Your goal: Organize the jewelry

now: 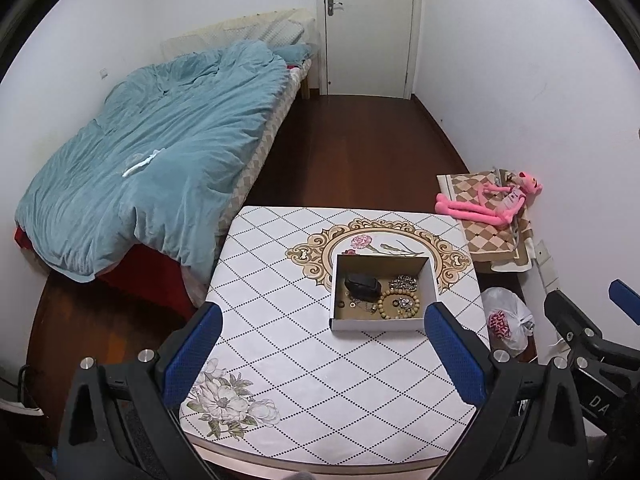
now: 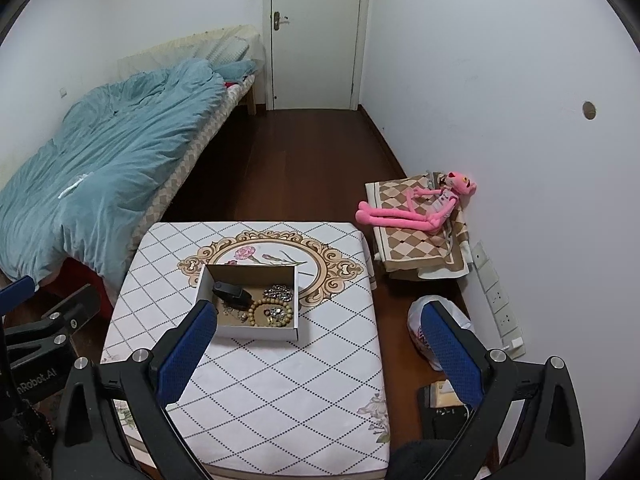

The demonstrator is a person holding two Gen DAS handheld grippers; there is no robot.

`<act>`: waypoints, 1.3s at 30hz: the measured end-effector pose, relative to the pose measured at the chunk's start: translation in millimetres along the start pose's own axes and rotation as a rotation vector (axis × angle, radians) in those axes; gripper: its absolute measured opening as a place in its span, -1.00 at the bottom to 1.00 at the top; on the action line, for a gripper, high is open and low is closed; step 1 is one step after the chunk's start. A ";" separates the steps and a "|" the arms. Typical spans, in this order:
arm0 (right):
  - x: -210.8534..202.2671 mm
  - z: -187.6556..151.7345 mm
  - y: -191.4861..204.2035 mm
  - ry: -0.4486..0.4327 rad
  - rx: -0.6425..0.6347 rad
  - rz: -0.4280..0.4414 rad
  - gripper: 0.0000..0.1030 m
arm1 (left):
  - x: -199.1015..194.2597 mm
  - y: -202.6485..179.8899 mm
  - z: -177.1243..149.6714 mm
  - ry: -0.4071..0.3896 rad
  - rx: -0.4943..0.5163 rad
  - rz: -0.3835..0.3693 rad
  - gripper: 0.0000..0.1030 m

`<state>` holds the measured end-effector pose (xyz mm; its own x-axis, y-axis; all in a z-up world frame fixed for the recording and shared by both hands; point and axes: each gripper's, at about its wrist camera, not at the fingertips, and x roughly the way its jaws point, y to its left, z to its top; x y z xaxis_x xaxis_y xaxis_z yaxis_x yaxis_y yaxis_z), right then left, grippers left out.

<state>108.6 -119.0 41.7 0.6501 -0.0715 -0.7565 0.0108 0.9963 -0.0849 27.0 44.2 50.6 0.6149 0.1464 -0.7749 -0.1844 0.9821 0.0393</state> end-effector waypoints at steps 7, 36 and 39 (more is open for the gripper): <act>12.7 6.7 2.1 0.026 -0.011 -0.003 1.00 | 10.6 -0.2 5.1 0.021 -0.003 0.005 1.00; 20.5 -0.9 0.6 0.068 -0.018 0.014 1.00 | 15.7 -1.4 -4.3 0.064 0.008 -0.007 1.00; 20.7 -0.1 -0.4 0.069 -0.019 0.013 1.00 | 15.4 -1.9 -4.8 0.063 0.007 -0.008 1.00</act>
<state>122.1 -120.9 26.1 0.5958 -0.0619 -0.8007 -0.0125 0.9962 -0.0863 33.1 44.0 35.6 0.5666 0.1305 -0.8136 -0.1739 0.9841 0.0368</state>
